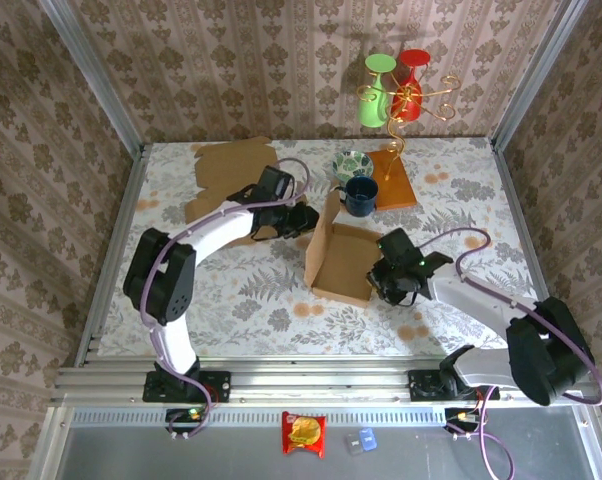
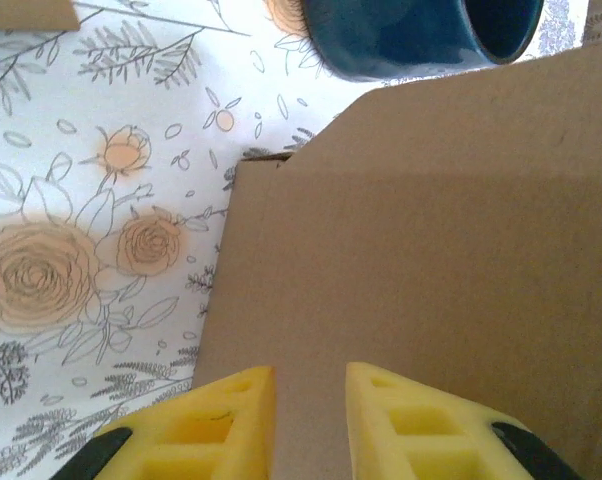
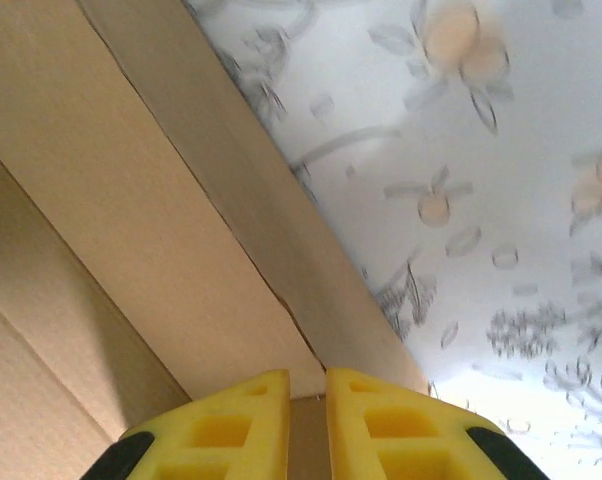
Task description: Fold the paper box
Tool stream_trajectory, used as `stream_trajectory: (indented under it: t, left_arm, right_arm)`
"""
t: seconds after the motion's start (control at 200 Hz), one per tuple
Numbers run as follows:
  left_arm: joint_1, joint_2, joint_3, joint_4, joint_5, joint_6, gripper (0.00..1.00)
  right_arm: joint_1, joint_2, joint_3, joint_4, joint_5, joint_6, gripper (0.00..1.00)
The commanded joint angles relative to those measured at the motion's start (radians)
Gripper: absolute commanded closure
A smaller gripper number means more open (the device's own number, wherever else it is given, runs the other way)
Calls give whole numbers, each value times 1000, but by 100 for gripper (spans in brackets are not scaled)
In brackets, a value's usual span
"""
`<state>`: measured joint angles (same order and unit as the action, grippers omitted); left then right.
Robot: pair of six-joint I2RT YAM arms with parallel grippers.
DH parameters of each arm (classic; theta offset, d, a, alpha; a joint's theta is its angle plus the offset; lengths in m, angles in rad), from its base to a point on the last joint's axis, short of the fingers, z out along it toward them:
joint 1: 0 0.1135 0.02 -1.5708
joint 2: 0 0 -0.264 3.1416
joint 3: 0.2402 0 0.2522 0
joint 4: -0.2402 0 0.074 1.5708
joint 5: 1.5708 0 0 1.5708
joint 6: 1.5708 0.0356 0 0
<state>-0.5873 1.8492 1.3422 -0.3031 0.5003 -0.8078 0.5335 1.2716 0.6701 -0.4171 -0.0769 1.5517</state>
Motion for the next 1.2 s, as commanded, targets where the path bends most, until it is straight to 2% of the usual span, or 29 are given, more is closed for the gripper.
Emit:
stream_trajectory:
  t: [0.0,0.155,0.22,0.27,0.35,0.46,0.585,0.69,0.805,0.915,1.015,1.195]
  left_arm:
    - [6,48,72,-49,75,63,74]
    - [16,83,112,-68,101,80,75]
    - [20,91,125,-69,108,86,75]
    - [20,98,138,-70,117,97,75]
    - [20,117,166,-76,136,109,76]
    - [15,142,206,-96,165,128,76]
    - [13,164,240,-120,167,148,76]
    - [14,178,263,-138,164,162,76]
    - [12,188,281,-150,156,166,76]
    - [12,192,293,-157,150,166,76]
    - [12,195,302,-163,150,169,76]
    - [14,210,332,-187,150,183,76]
  right_arm:
    - [81,-13,-45,44,92,342,82]
    - [153,15,16,57,90,415,78]
    - [154,10,84,-19,109,348,76]
    - [153,-12,137,-102,150,288,70]
    - [123,-66,154,-129,202,154,58]
    - [27,-127,162,-169,227,-129,45]
    - [-194,-127,160,-63,85,-636,45]
    - [-319,-39,231,-98,-12,-1000,45]
    - [-353,126,342,-192,-74,-1224,44]
    - [-337,270,421,-238,-100,-1300,42]
    - [-332,333,449,-223,-88,-1311,38]
    - [-326,448,517,-253,-77,-1317,39]
